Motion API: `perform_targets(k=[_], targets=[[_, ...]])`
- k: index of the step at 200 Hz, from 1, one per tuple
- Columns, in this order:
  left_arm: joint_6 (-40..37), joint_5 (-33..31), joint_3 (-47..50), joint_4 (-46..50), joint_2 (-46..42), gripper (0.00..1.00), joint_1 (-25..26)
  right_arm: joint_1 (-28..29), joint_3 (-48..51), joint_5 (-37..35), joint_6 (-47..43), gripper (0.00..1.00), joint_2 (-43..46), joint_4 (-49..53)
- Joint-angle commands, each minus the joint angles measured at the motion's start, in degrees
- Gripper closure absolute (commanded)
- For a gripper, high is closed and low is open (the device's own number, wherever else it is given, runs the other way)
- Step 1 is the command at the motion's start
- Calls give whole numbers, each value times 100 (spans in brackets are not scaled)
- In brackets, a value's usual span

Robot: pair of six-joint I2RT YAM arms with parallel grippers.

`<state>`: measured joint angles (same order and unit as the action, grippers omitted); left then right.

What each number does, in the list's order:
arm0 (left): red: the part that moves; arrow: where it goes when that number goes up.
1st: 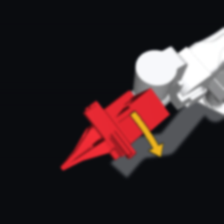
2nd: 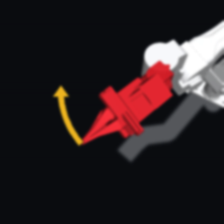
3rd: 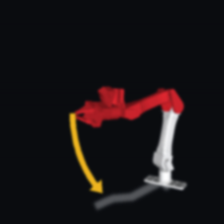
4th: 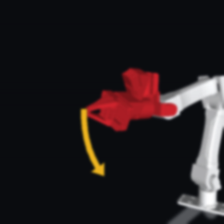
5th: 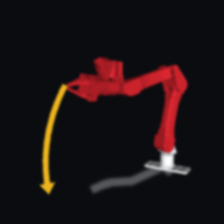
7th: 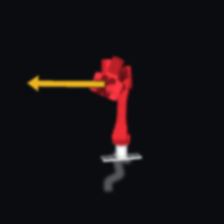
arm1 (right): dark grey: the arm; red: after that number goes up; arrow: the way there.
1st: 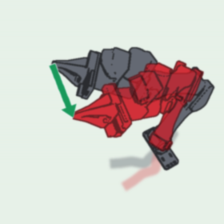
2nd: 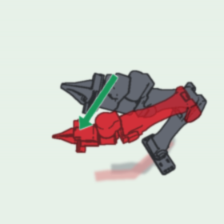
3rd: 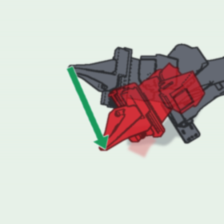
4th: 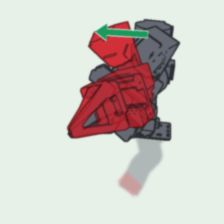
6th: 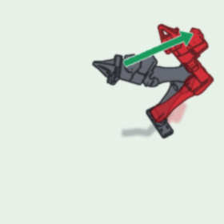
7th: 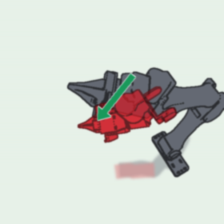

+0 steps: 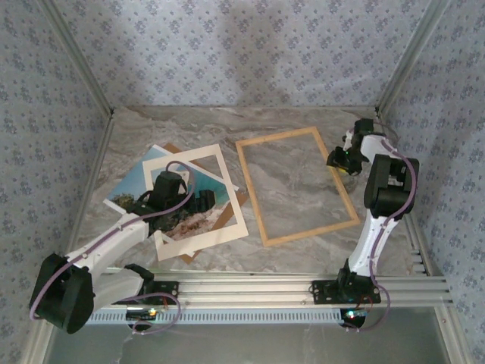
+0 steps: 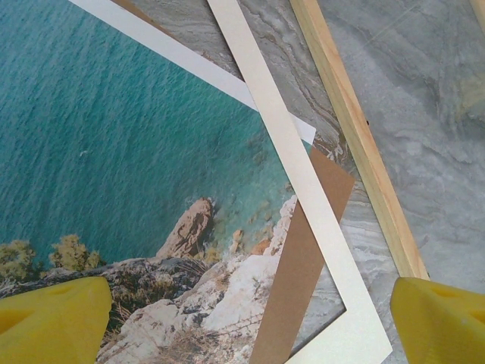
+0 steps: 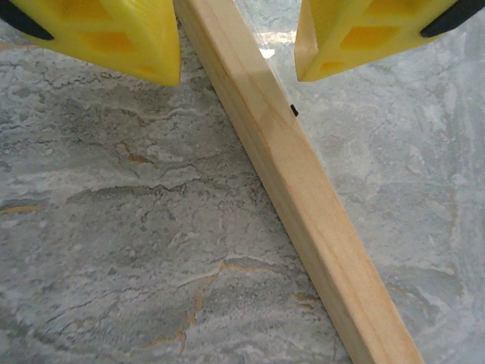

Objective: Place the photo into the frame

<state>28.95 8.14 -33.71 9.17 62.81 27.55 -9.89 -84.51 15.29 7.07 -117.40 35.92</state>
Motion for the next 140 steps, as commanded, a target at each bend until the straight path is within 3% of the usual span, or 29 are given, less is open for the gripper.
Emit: perform_targets(k=[1, 140], targets=[[-85, 13, -91, -49, 65, 5, 48, -31, 75, 92, -48, 56, -193, 77], [-134, 30, -117, -117, 182, 5, 47, -312, 579, 452, 263, 68, 95, -288]])
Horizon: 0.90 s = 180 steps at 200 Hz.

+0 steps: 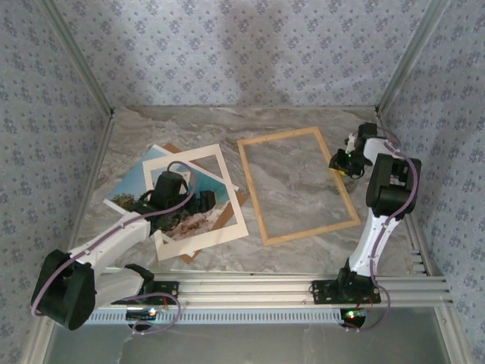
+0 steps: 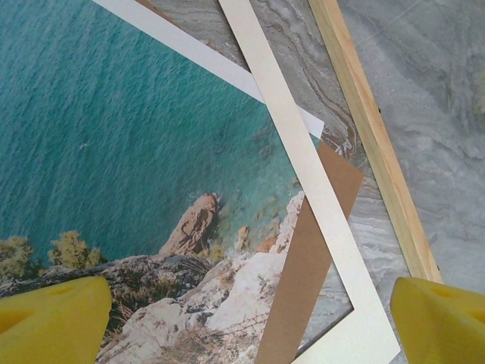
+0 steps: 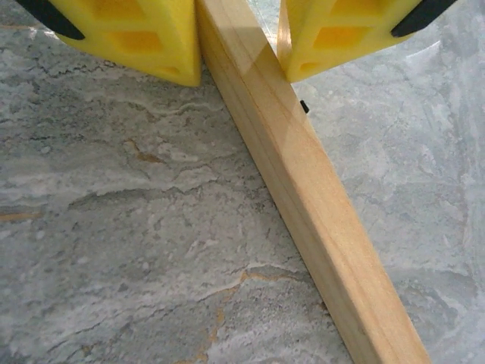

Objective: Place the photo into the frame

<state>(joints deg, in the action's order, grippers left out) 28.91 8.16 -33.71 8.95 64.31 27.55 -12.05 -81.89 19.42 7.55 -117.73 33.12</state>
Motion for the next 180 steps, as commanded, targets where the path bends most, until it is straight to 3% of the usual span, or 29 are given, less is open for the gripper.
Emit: perform_targets(k=[1, 70, 117, 141, 180], targets=[[-133, 28, -117, -95, 30, 5, 48, -95, 333, 37, 222, 68, 137, -26], [-184, -136, -118, 0, -38, 5, 16, -85, 1167, 80, 429, 68, 937, -365], [17, -404, -103, 373, -273, 5, -353, 61, 1557, -712, 510, 47, 2114, -533], [155, -473, -12, 515, -466, 5, -621, 651, 1901, -980, 554, 42, 2826, -751], [300, -491, -90, 782, -418, 5, -988, 2447, 2208, -1029, 645, 33, 3264, -1171]])
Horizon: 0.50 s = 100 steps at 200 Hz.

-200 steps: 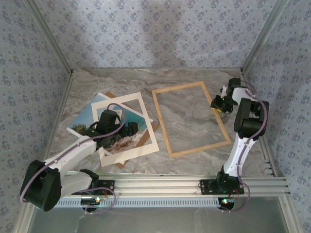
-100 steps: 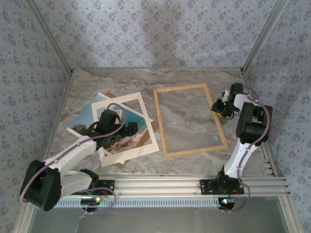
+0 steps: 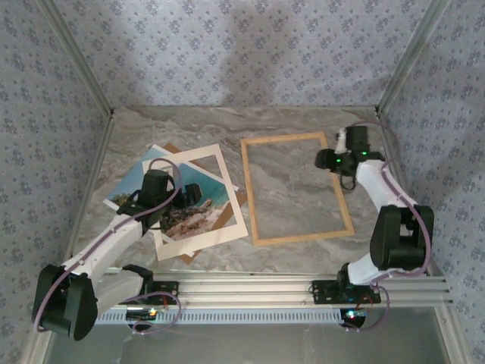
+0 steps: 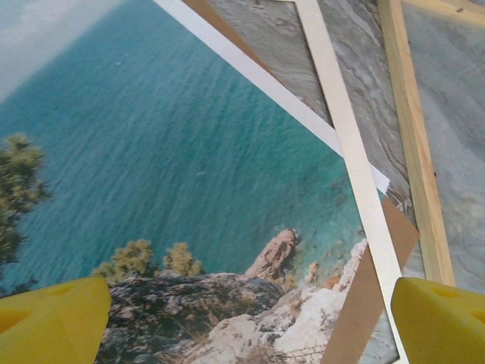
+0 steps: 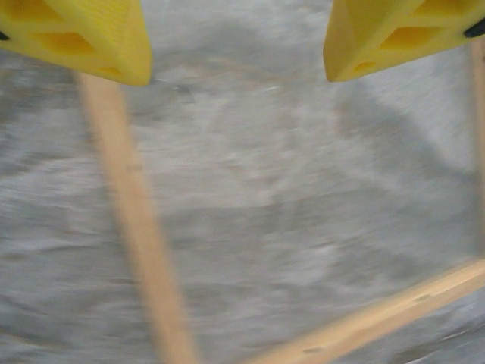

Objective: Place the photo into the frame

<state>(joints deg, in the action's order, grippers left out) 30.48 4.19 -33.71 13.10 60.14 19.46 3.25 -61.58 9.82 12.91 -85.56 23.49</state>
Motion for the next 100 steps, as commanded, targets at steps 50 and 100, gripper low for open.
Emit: perform_targets(k=[50, 100], targets=[[152, -48, -318, 740, 393, 5, -771, 2914, -146, 508, 703, 26, -627, -1068], [49, -204, -309, 1301, 458, 5, -1479, 4186, -1269, -467, 746, 24, -1773, -565]])
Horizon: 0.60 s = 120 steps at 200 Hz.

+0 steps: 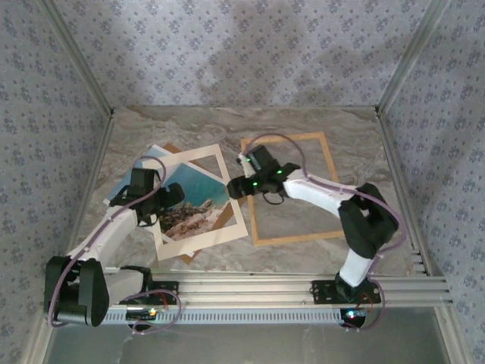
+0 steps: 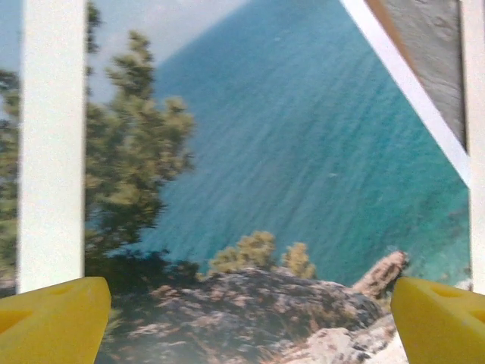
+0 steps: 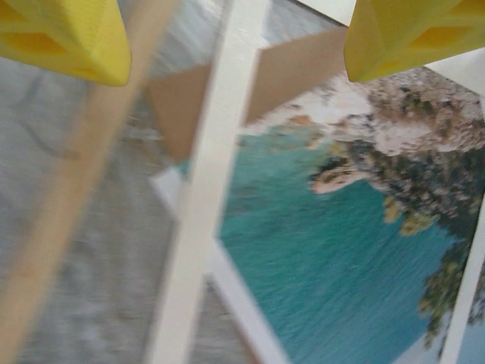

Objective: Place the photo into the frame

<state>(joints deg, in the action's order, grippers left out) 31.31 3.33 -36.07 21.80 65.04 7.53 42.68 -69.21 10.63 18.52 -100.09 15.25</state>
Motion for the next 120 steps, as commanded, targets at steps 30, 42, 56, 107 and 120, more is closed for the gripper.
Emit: perform_targets(k=[30, 42, 56, 107, 120], targets=[[296, -111, 231, -166, 43, 6, -593, 443, -1178, -1085, 257, 24, -945, 413], [298, -166, 183, -335, 244, 6, -629, 423, -1472, -1210, 257, 24, -1218, 538], [234, -214, 22, -400, 499, 7, -639, 354, -1738, -1274, 261, 24, -1492, 482], [-26, -237, -237, -705, 1239, 8, -651, 92, -2686, -977, 533, 25, -2417, 557], [-11, -78, -206, -874, 1311, 9, -654, 56, -2842, -952, 585, 26, -2590, 606]])
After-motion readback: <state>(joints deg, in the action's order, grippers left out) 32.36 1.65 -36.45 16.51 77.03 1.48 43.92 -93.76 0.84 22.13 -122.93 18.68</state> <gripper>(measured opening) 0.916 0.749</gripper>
